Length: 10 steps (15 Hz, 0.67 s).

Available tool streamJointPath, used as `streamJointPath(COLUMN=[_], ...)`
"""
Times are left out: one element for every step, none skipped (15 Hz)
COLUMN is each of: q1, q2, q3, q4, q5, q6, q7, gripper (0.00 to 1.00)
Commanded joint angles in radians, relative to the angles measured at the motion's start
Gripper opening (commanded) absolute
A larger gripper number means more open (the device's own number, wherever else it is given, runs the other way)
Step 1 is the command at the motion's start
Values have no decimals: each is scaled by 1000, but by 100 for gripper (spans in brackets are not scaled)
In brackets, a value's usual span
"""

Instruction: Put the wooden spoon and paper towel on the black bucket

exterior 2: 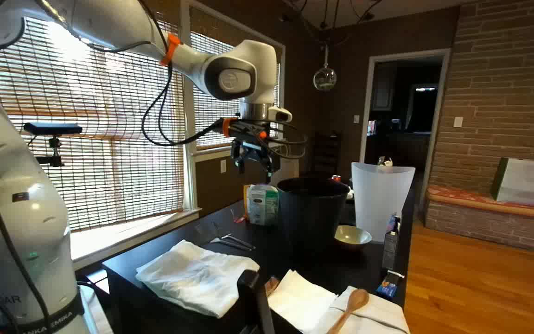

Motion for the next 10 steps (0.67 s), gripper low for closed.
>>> streamJointPath(q1=[-28,-28,-28,-28,-36,-37,-40,-44,-50,-62], q2=[3,3,3,3,26,37,53,68,97,123], q3=[25,25,25,25,23,17,12,7,-3,-8], q4=[2,2,2,2,5,6,9,3,8,12], q5=[9,9,9,9,-6,-1,9,5,16,9], q6=[-4,-4,-4,-4,5,3,-8,13,11,15], q7=[-7,-7,-7,-7,-12,-39,-53,-83,-122,-149], gripper=[100,100,100,100,100,100,100,100,100,100])
